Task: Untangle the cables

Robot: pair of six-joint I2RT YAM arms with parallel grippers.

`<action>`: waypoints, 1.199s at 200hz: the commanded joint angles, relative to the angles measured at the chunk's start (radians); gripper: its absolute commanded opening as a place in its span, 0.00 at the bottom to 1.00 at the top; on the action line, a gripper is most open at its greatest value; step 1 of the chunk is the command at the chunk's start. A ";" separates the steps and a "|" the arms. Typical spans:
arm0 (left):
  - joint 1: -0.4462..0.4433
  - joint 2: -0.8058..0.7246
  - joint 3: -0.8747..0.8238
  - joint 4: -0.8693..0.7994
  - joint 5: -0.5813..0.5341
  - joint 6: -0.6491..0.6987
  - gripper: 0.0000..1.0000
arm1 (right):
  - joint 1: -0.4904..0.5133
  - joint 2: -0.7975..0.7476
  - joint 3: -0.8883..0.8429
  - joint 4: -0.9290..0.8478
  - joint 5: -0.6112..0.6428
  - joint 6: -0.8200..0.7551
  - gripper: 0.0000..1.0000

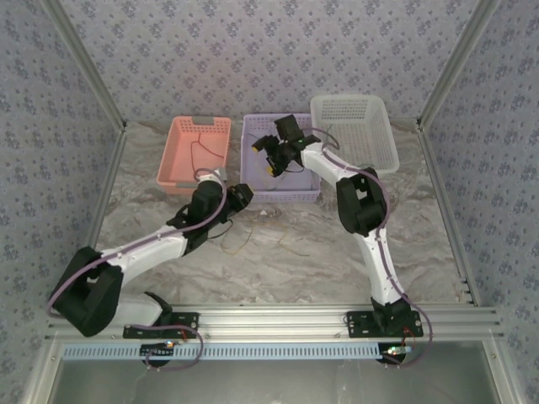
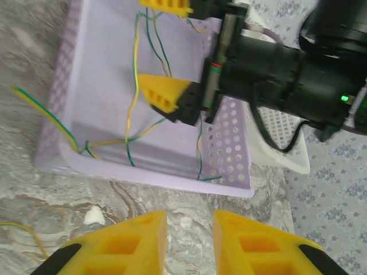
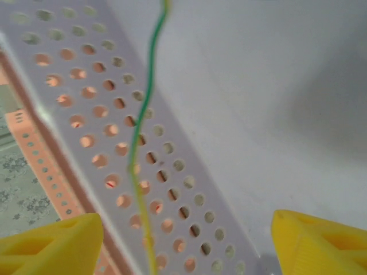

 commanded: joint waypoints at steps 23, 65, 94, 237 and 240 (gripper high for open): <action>0.036 -0.119 -0.014 -0.158 -0.030 0.049 0.27 | 0.001 -0.107 -0.008 -0.070 0.088 -0.067 0.81; 0.075 -0.181 0.012 -0.328 -0.008 0.076 0.28 | 0.016 -0.204 -0.041 -0.125 0.187 -0.157 0.80; 0.107 -0.220 0.040 -0.509 0.006 0.107 0.30 | 0.060 -0.415 -0.212 -0.111 0.367 -0.326 0.68; 0.066 -0.097 0.033 -0.716 0.043 0.390 0.47 | 0.480 -0.732 -0.943 -0.315 0.653 -0.848 0.60; 0.063 -0.091 0.034 -0.713 0.042 0.391 0.48 | 0.487 -0.727 -0.945 -0.315 0.655 -0.849 0.60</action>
